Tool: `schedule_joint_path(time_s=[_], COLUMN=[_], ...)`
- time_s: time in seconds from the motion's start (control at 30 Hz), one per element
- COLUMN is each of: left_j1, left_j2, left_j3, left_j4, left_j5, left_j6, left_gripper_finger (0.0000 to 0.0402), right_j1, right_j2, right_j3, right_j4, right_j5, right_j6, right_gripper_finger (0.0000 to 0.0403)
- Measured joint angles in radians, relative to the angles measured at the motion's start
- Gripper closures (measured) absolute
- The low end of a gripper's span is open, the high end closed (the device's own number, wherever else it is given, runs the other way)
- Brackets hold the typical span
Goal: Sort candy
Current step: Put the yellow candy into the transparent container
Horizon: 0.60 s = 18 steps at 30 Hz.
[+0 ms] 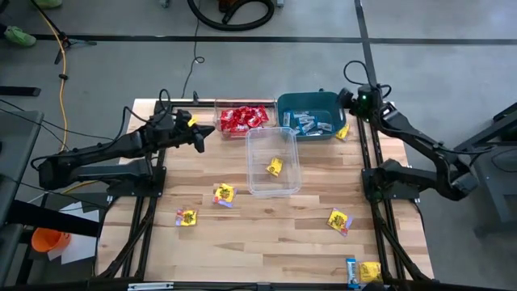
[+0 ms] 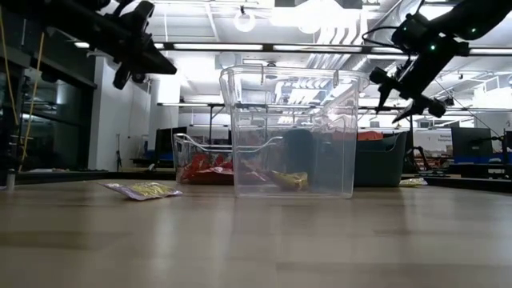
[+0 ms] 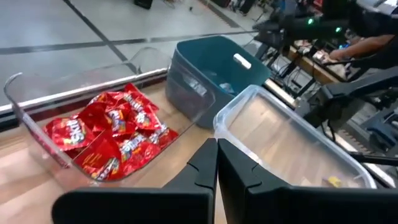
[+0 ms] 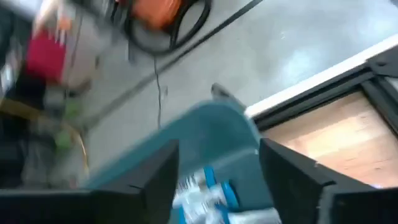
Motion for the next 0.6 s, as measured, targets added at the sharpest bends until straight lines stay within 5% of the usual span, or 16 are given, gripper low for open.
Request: schedule_joint_path(time_s=[0.17, 0.37, 0.6], left_j1=[0.0, 0.0, 0.001], left_j2=[0.0, -0.004, -0.009], left_j3=[0.0, 0.0, 0.0], left_j4=[-0.015, -0.013, -0.012], left_j5=[0.0, 0.004, 0.081], left_j6=[0.0, 0.002, 0.054], left_gripper_finger=[0.0402, 0.0401, 0.0402], right_j1=[-0.005, 0.035, 0.182], right_j2=[0.0, -0.031, -0.266], right_j3=[0.0, 0.0, 0.0], right_j4=[-0.032, -0.09, -0.212], right_j5=[0.136, 0.128, 0.339], right_j6=[0.289, 0.299, 0.368], right_gripper_finger=[0.0161, 0.016, 0.016])
